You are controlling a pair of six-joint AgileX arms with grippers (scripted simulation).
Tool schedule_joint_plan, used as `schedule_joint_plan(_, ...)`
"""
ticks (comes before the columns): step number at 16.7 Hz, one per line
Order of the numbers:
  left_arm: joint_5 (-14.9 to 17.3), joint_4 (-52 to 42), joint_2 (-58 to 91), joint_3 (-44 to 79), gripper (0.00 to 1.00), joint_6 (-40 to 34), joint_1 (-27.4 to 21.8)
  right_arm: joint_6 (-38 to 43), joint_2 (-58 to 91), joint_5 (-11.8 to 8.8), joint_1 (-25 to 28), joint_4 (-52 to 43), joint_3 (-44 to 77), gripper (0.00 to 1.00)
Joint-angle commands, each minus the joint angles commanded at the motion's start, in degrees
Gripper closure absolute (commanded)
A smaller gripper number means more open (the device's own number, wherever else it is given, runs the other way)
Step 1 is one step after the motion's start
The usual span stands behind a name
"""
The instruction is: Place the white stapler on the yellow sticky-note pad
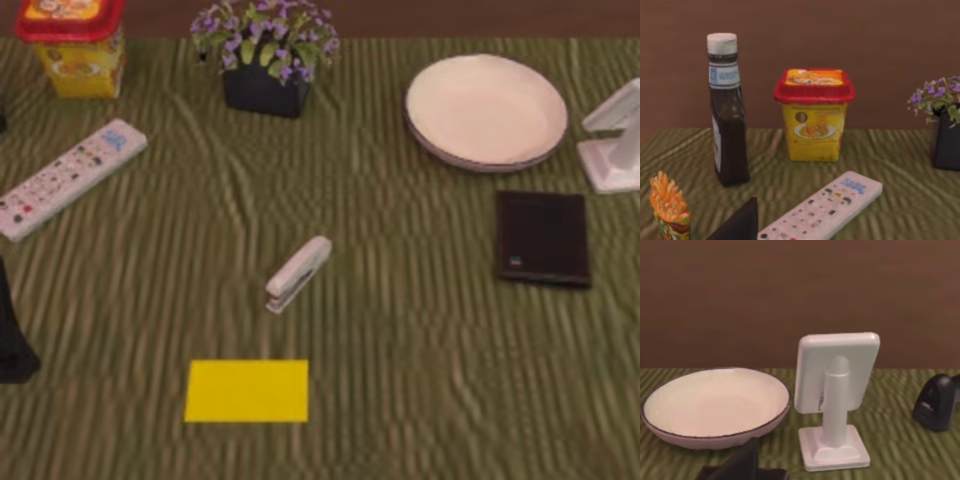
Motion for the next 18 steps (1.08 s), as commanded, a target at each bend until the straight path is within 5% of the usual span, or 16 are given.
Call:
schedule_joint_plan(8, 1.0, -9.0, 10.5, 11.9, 0.00, 0.9, -4.2, 0.0, 0.0, 0.0, 0.0, 0.0, 0.0, 0.00)
schedule_joint_plan(18, 5.1, -51.1, 66.7, 53.9, 0.00, 2.7, -19.1, 0.0, 0.0, 0.0, 0.0, 0.0, 0.0, 0.00)
